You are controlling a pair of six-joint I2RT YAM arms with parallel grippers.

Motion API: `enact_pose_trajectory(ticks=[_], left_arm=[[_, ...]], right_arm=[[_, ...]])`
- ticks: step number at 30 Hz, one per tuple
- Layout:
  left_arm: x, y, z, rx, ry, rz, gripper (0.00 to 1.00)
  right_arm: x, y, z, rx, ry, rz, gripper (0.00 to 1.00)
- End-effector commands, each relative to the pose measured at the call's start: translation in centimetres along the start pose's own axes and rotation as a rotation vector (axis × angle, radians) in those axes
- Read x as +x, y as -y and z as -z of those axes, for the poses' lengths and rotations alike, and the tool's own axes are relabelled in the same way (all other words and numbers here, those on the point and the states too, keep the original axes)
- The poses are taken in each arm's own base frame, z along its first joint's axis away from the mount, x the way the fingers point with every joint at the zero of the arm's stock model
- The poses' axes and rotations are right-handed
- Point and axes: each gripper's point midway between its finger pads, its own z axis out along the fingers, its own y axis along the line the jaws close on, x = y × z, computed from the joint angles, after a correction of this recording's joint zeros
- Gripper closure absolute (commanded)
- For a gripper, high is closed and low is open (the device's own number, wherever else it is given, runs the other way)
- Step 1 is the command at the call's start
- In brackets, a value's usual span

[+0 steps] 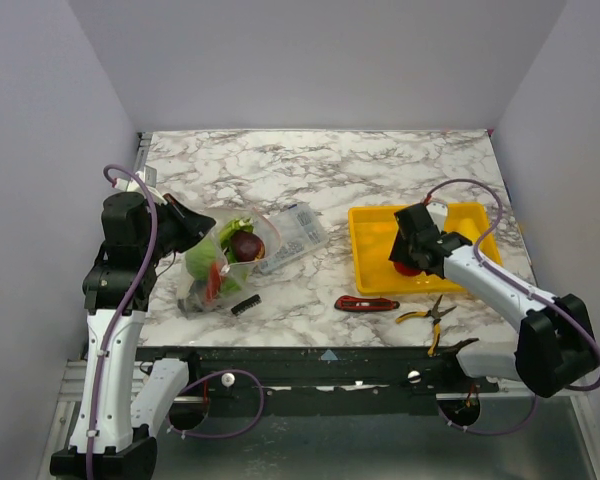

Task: Place the food in the zip-top bag and seal the zipper
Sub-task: Pick up the fake vegetable from the bin, then place the fake vegetable in the zipper food storage bag.

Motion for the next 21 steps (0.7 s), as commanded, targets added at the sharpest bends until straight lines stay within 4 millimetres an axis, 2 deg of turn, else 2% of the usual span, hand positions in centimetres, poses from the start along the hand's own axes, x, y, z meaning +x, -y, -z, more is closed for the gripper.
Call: enact_pose_trajectory(ticks=[1, 4, 6, 9, 13, 15, 18, 21], left_arm=[[-1.6, 1.8, 1.1, 0.055, 0.057, -0.040, 1.00], [-1.6, 1.9, 1.3, 0.058, 0.059, -0.041, 1.00], [-1.6, 2.0, 1.5, 0.061, 0.065, -0.042, 1.00], [-1.6, 1.8, 1.5, 0.055, 0.070, -0.039, 1.00], [-1.4, 1.7, 1.5, 0.052, 0.067, -0.034, 1.00], [-1.4, 1.6, 1.5, 0.052, 0.066, -0.034, 1.00], [-1.2, 1.6, 1.5, 0.052, 0.058, -0.035, 1.00], [-1.0, 1.6, 1.6, 0.055, 0.053, -0.035, 1.00]], right_arm=[[-5.4, -5.3, 3.1, -0.260, 0.126, 0.032, 0.70], [-7.3, -11.1, 7.2, -0.579, 0.138, 0.074, 0.76], [-8.1, -15.4, 11.4, -0.807, 0.192, 0.108, 0.79], [-8.0, -21.1, 18.8, -1.068, 0.291, 0.191, 0.80], [-6.9, -26.5, 27.2, -1.349, 0.367, 0.246, 0.80], [-6.0, -28.5, 30.2, -1.474, 0.376, 0.259, 0.80], [-4.2, -31.3, 32.2, -1.542, 0.360, 0.293, 0.80], [-2.8, -33.4, 32.6, -1.550, 0.370, 0.325, 0.77]])
